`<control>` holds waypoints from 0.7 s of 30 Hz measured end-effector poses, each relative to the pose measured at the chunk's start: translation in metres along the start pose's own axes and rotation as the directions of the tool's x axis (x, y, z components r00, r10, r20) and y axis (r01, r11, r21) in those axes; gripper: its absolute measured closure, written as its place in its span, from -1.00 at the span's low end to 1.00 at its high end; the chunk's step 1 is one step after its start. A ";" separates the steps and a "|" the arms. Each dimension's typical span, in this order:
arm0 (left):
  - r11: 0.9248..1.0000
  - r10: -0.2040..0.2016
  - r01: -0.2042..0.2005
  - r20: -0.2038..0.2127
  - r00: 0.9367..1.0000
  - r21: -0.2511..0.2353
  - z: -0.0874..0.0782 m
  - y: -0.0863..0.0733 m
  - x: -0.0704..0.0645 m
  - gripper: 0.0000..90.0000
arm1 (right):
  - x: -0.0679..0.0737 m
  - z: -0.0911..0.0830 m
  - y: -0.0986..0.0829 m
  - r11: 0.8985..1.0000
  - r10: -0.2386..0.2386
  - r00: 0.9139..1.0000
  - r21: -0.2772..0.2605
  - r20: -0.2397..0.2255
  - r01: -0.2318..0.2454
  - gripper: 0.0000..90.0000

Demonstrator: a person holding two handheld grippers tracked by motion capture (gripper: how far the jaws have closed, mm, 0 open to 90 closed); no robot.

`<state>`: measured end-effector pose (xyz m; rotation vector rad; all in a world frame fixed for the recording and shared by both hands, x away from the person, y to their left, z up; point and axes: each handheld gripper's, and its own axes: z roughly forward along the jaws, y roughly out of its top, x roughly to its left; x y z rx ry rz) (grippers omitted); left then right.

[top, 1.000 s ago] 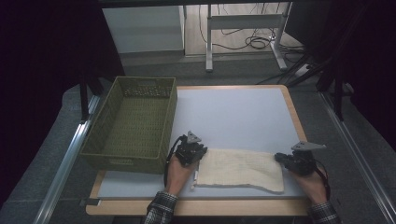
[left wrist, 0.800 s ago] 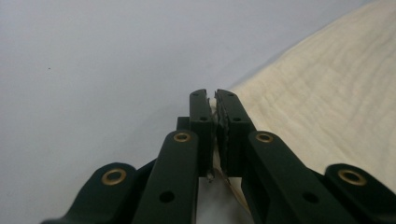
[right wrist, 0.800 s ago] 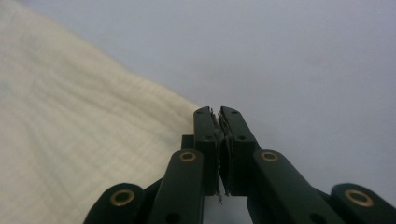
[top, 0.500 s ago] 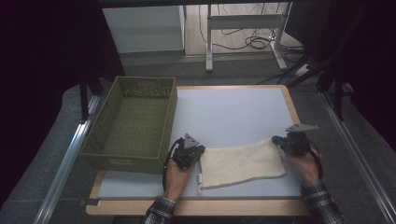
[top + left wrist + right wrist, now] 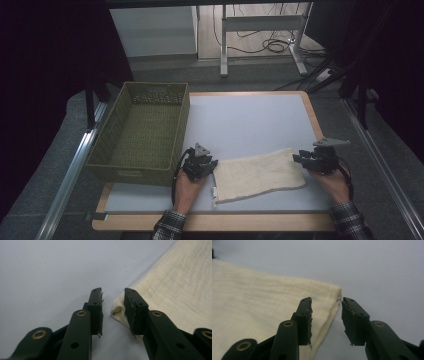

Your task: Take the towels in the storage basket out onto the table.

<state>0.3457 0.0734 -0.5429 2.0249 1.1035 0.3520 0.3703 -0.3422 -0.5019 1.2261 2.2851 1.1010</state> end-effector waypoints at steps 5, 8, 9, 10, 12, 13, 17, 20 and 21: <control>1.000 -0.002 0.002 0.030 1.000 0.002 0.001 0.000 0.002 0.34 | 0.013 -0.008 -0.011 0.999 -0.031 0.998 0.028 -0.048 0.033 0.20; 1.000 0.015 -0.015 0.013 1.000 0.001 0.001 -0.001 -0.001 0.35 | 0.023 -0.011 -0.015 0.998 -0.049 0.997 0.032 -0.066 0.051 0.15; 1.000 0.026 -0.026 0.004 1.000 0.002 0.001 -0.001 -0.002 0.35 | 0.026 -0.012 -0.017 0.998 -0.056 0.996 0.029 -0.074 0.059 0.13; 1.000 0.030 -0.030 -0.003 1.000 0.001 0.001 -0.001 -0.003 0.35 | 0.029 -0.013 -0.019 0.998 -0.060 0.995 0.026 -0.078 0.063 0.13; 1.000 0.028 -0.028 -0.003 1.000 0.001 0.001 -0.001 -0.003 0.35 | 0.035 -0.014 -0.022 0.998 -0.064 0.994 0.020 -0.088 0.066 0.12; 1.000 0.029 -0.029 0.000 1.000 0.002 0.001 -0.001 -0.002 0.35 | 0.038 -0.014 -0.024 0.997 -0.070 0.993 0.014 -0.096 0.072 0.12; 1.000 0.027 -0.027 -0.001 1.000 0.001 0.001 -0.001 -0.002 0.35 | 0.053 -0.012 -0.028 0.997 -0.077 0.989 0.012 -0.129 0.080 0.09; 1.000 0.027 -0.027 -0.002 1.000 0.001 0.001 -0.001 -0.003 0.35 | 0.059 -0.010 -0.027 0.996 -0.090 0.986 0.013 -0.139 0.093 0.09; 1.000 0.029 -0.029 -0.003 1.000 0.001 0.001 -0.001 -0.003 0.35 | 0.063 -0.009 -0.026 0.995 -0.094 0.985 0.015 -0.146 0.098 0.09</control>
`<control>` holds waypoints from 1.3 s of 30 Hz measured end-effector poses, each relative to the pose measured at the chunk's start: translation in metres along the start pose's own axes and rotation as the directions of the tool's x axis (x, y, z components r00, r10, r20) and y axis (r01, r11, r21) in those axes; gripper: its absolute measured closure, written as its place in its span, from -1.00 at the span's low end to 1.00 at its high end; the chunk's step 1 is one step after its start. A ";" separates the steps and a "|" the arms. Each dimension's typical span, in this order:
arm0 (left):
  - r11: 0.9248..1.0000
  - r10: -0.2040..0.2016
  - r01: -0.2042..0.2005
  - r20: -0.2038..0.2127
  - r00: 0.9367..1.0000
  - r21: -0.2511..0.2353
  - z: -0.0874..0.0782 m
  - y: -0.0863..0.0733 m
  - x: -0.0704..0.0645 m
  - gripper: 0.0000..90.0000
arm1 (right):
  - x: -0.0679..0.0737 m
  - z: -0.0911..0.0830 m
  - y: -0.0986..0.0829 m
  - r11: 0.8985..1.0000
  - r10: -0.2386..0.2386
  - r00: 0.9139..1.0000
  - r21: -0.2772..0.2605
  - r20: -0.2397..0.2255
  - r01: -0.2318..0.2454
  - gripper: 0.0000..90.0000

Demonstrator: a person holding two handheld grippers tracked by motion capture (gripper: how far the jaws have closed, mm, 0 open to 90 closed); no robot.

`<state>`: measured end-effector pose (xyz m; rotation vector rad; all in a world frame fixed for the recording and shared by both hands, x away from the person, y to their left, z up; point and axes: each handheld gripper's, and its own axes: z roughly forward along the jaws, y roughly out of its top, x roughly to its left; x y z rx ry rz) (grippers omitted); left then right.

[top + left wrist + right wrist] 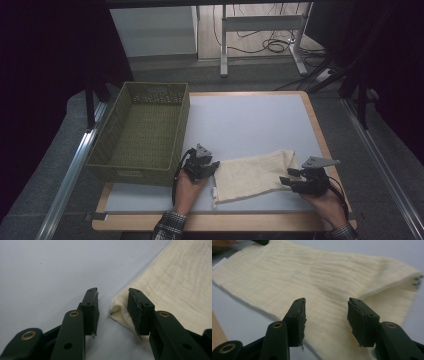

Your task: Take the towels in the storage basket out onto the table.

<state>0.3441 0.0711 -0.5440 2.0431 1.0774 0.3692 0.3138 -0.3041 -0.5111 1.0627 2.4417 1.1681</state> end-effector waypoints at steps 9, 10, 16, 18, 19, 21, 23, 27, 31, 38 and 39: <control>1.000 0.002 -0.002 -0.041 0.999 0.001 0.000 0.000 -0.001 0.16 | 0.032 0.017 0.012 0.998 -0.058 0.997 0.001 -0.058 0.058 0.04; 1.000 0.001 -0.001 -0.042 0.999 0.000 0.000 0.000 -0.002 0.16 | 0.035 0.019 0.013 0.998 -0.064 0.996 0.001 -0.068 0.064 0.04; 1.000 -0.005 0.005 -0.036 0.999 0.001 0.000 0.000 -0.001 0.16 | 0.054 0.033 0.021 0.995 -0.099 0.987 0.009 -0.130 0.101 0.05; 1.000 -0.008 0.008 -0.034 0.999 0.000 0.000 0.000 0.000 0.16 | 0.062 0.038 0.024 0.993 -0.110 0.982 0.012 -0.155 0.113 0.05; 1.000 -0.008 0.008 -0.034 0.999 0.000 0.000 0.000 0.000 0.16 | 0.067 0.041 0.025 0.992 -0.122 0.978 0.013 -0.170 0.126 0.05; 1.000 -0.010 0.010 -0.033 0.999 0.000 0.000 0.000 0.000 0.16 | 0.075 0.046 0.028 0.990 -0.138 0.972 0.016 -0.191 0.143 0.09; 1.000 -0.010 0.010 -0.032 0.999 0.000 0.000 0.000 0.000 0.16 | 0.085 0.052 0.031 0.986 -0.159 0.962 0.016 -0.221 0.167 0.12; 1.000 -0.009 0.010 -0.031 0.999 0.001 0.000 0.000 0.000 0.16 | 0.104 0.064 0.037 0.978 -0.190 0.942 0.029 -0.277 0.206 0.19; 1.000 -0.010 0.010 -0.030 0.999 0.000 0.000 0.000 0.000 0.16 | 0.122 0.076 0.042 0.970 -0.219 0.922 0.031 -0.318 0.241 0.28; 1.000 -0.012 0.012 -0.029 1.000 0.001 0.000 0.000 0.000 0.16 | 0.150 0.096 0.048 0.953 -0.268 0.895 0.038 -0.356 0.300 0.30; 1.000 -0.012 0.012 -0.028 1.000 0.001 0.000 0.000 0.000 0.16 | 0.154 0.099 0.049 0.949 -0.280 0.895 0.039 -0.348 0.312 0.29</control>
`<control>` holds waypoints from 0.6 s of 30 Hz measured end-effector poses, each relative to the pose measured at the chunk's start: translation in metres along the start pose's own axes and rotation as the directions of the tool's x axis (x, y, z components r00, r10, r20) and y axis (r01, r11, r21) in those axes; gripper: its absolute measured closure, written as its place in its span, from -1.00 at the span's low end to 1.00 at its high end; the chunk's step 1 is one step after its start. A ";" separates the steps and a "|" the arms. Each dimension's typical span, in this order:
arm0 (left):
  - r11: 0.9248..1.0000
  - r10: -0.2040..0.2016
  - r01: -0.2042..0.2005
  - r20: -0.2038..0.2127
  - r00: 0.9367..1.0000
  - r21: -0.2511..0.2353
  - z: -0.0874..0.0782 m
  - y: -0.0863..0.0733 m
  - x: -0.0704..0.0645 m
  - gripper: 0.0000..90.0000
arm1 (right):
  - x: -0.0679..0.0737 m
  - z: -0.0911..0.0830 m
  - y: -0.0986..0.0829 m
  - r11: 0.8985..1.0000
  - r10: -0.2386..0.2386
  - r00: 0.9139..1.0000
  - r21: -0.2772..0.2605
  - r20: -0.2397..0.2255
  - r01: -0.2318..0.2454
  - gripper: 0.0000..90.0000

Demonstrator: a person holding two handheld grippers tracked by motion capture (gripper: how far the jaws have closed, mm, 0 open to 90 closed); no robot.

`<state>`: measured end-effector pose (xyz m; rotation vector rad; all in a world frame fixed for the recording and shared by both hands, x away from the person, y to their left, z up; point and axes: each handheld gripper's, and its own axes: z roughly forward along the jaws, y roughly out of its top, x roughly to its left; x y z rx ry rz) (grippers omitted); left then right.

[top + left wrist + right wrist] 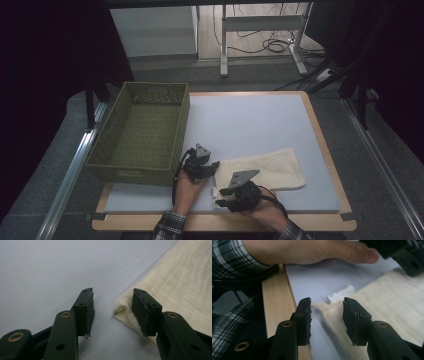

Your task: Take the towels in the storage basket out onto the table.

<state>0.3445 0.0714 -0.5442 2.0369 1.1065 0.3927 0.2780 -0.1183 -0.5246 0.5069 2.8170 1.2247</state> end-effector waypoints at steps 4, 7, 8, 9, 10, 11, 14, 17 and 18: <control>1.000 -0.001 0.001 -0.001 1.000 0.001 0.000 0.000 0.000 0.16 | 0.002 0.009 0.002 1.000 -0.013 0.999 0.018 0.030 0.013 0.28; 1.000 -0.001 0.001 -0.003 1.000 0.001 0.000 0.000 0.000 0.16 | 0.004 0.010 -0.001 1.000 -0.028 0.997 0.016 0.075 0.027 0.49; 1.000 0.001 -0.001 -0.006 1.000 0.000 0.000 0.000 0.000 0.17 | 0.004 0.009 -0.002 0.999 -0.037 0.995 0.018 0.089 0.035 0.56; 1.000 0.003 -0.003 -0.009 1.000 0.000 0.000 0.000 -0.001 0.18 | 0.004 0.009 -0.003 0.999 -0.043 0.994 0.020 0.098 0.042 0.66; 1.000 0.005 -0.005 -0.017 1.000 0.002 0.000 0.000 -0.001 0.19 | 0.004 0.008 -0.003 0.999 -0.039 0.994 0.019 0.101 0.037 0.72; 1.000 0.005 -0.005 -0.017 1.000 0.000 0.000 0.000 -0.001 0.22 | 0.002 0.008 -0.003 1.000 -0.026 0.995 0.019 0.093 0.025 0.80; 1.000 0.027 -0.027 0.003 1.000 -0.002 0.000 0.000 -0.003 0.48 | -0.002 0.007 -0.004 1.000 -0.002 0.997 0.007 0.072 0.001 0.88; 0.998 0.067 -0.067 0.019 0.998 0.005 0.000 0.001 -0.007 0.87 | -0.005 0.006 -0.006 1.000 0.012 0.998 -0.005 0.055 -0.012 0.90; 0.998 0.063 -0.063 0.019 0.998 0.003 0.000 0.001 -0.008 0.91 | -0.005 0.006 -0.006 1.000 0.015 0.999 -0.011 0.049 -0.014 0.90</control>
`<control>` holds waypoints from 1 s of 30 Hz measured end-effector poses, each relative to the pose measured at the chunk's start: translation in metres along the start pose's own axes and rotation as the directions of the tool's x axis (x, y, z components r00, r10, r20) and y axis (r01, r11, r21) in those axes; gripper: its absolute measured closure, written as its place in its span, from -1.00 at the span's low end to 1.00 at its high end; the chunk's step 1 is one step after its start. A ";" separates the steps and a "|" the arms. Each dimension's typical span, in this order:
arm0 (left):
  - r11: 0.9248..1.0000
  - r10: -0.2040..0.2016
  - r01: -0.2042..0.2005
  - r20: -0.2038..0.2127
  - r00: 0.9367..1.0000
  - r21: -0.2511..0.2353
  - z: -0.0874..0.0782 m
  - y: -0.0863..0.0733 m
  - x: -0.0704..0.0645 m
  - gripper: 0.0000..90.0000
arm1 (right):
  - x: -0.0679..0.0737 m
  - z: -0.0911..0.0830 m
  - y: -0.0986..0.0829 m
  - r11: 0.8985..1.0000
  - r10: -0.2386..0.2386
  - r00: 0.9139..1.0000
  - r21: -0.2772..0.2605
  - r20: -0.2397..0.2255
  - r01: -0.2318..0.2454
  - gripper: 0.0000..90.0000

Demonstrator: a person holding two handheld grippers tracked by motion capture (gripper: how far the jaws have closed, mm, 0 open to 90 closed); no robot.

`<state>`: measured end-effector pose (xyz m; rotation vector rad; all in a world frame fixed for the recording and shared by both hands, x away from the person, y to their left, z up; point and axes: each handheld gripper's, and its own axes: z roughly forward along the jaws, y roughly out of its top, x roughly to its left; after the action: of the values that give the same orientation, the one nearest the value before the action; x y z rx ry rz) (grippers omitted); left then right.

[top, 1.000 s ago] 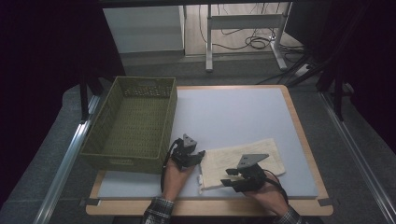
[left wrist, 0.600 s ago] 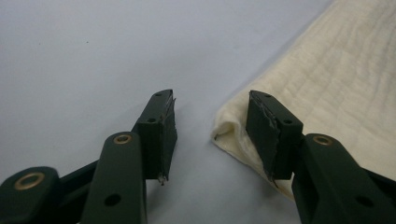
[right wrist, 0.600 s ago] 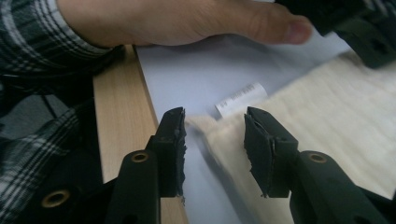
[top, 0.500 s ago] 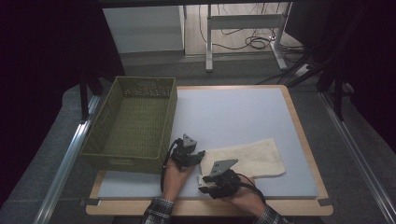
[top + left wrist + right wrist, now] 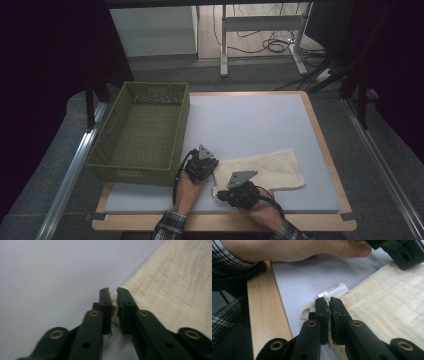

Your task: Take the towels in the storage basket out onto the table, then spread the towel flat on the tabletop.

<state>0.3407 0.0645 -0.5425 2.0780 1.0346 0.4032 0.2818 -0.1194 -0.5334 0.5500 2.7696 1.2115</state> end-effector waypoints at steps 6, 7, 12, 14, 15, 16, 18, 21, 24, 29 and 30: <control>1.000 -0.023 0.023 0.028 0.999 -0.017 -0.001 0.007 0.001 0.94 | 0.002 -0.007 0.004 1.000 -0.011 1.000 -0.029 0.003 0.011 0.90; 1.000 -0.020 0.020 0.028 0.999 -0.018 -0.002 0.009 0.000 0.94 | 0.002 -0.012 0.006 0.999 -0.012 1.000 -0.040 0.005 0.012 0.89; 0.998 0.007 -0.006 0.027 1.000 -0.061 -0.008 0.025 -0.007 0.92 | 0.000 -0.027 0.009 0.997 -0.011 1.000 -0.072 0.015 0.012 0.89; 0.998 0.020 -0.018 0.030 0.999 -0.065 -0.009 0.031 -0.009 0.92 | -0.001 -0.034 0.010 0.996 -0.006 1.000 -0.087 0.024 0.008 0.89; 0.998 0.028 -0.026 0.030 0.999 -0.065 -0.009 0.034 -0.010 0.92 | -0.002 -0.038 0.009 0.996 -0.005 1.000 -0.094 0.029 0.008 0.89; 0.997 0.032 -0.030 0.032 0.999 -0.069 -0.009 0.037 -0.011 0.92 | -0.003 -0.041 0.009 0.995 -0.005 0.999 -0.099 0.037 0.008 0.89; 0.997 0.038 -0.035 0.039 0.999 -0.075 -0.007 0.042 -0.012 0.92 | -0.005 -0.048 0.009 0.994 0.001 0.999 -0.107 0.051 0.004 0.89; 0.996 0.041 -0.037 0.046 0.998 -0.080 -0.003 0.048 -0.014 0.92 | -0.011 -0.057 0.005 0.993 0.010 0.997 -0.116 0.070 -0.002 0.89; 0.995 0.052 -0.047 0.054 0.997 -0.083 0.001 0.053 -0.018 0.92 | -0.017 -0.068 -0.001 0.991 0.033 0.996 -0.129 0.088 -0.022 0.89; 0.994 0.071 -0.066 0.068 0.995 -0.082 0.008 0.062 -0.024 0.92 | -0.025 -0.080 -0.010 0.989 0.059 0.992 -0.140 0.112 -0.043 0.89; 0.994 0.074 -0.068 0.069 0.995 -0.082 0.009 0.063 -0.025 0.92 | -0.025 -0.080 -0.010 0.989 0.059 0.992 -0.140 0.112 -0.043 0.89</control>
<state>0.3642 0.0166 -0.4997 2.0474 0.8905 0.3964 0.2858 -0.1902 -0.4878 0.6595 2.5684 1.3244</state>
